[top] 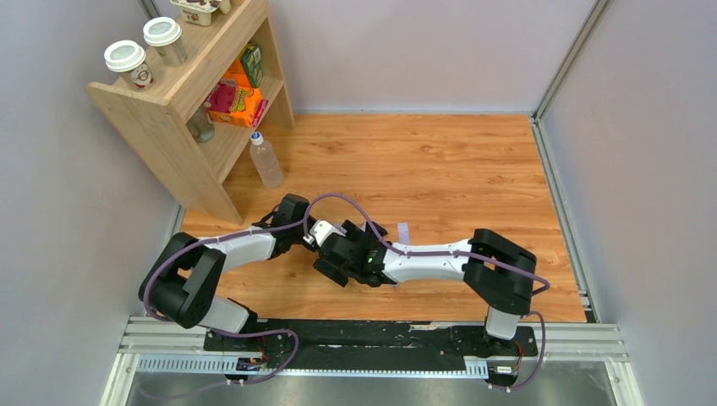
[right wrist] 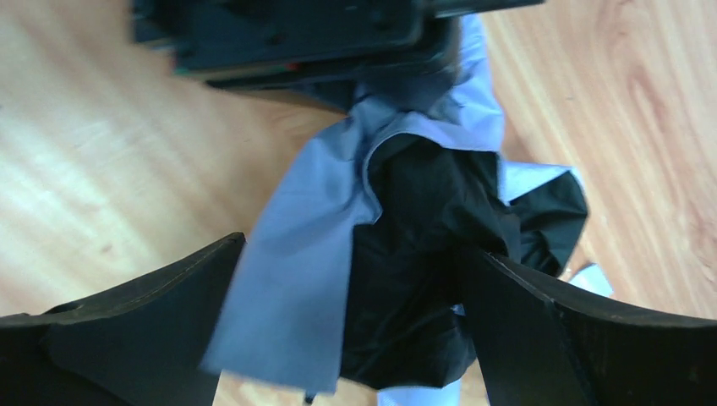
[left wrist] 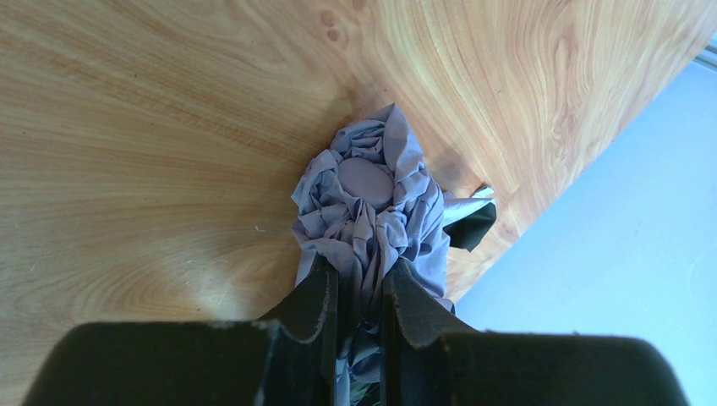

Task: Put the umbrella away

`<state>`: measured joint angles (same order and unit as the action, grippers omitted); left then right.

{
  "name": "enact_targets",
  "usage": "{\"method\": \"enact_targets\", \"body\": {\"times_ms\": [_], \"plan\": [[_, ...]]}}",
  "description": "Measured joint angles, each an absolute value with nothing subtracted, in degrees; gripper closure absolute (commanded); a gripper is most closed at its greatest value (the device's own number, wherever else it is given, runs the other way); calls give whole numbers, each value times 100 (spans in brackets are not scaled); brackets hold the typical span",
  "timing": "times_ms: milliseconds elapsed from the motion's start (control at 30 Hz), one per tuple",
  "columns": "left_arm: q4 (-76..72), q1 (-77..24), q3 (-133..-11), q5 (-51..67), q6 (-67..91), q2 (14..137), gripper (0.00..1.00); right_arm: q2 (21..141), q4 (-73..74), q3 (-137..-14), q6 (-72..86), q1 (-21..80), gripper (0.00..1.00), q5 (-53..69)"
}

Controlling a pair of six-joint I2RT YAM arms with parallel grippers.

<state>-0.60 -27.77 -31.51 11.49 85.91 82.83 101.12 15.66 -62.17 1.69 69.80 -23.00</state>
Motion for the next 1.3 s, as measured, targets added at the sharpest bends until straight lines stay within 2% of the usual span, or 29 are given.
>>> {"method": "enact_targets", "body": {"times_ms": [100, 167, 200, 267, 467, 533, 567, 600, 633, 667, 700, 733, 1133, 1300], "plan": [[-47, -2779, -3159, 1138, 8595, 8274, 100, 10370, 1509, -6283, 165, 6949, 0, -2792], [-40, -2792, -3159, 1103, 8602, 8256, 100, 10519, 1500, -6368, 167, 6934, 7, -2965], [-40, -2801, -3159, 1081, 8604, 8250, 100, 10575, 1500, -6401, 167, 6928, 17, -3013], [-36, -2810, -3159, 1059, 8604, 8241, 100, 10624, 1505, -6425, 176, 6908, 46, -3061], [25, -2810, -3159, 812, 8560, 8088, 100, 10547, 1219, -6289, 515, 6567, 84, -2729], [67, -2816, -3159, 725, 8479, 7972, 100, 10442, 967, -6110, 617, 6490, 100, -2539], [75, -2818, -3162, 681, 8440, 7909, 97, 10392, 755, -5994, 716, 6447, 100, -2432], [117, -2810, -3179, 615, 8322, 7780, 82, 10359, 615, -5929, 805, 6405, 100, -2318], [217, -2812, -3177, 495, 8224, 7655, 72, 10344, 421, -5841, 897, 6342, 100, -2112], [287, -2810, -3173, 405, 8156, 7572, 50, 10344, 257, -5771, 961, 6292, 100, -1925], [388, -2799, -3170, 296, 8053, 7472, 40, 10344, 93, -5714, 1024, 6248, 100, -1747], [517, -2797, -3164, 207, 7885, 7336, 26, 10344, -132, -5634, 1107, 6187, 100, -1520], [1776, -2038, -3109, 130, 6882, 5000, 24, 10794, -1702, -5380, 2014, 5054, 100, 1236], [1463, -2025, -2593, 539, 7102, 4713, 23, 11113, -2043, -5483, 2248, 4755, 100, 2171]]}}
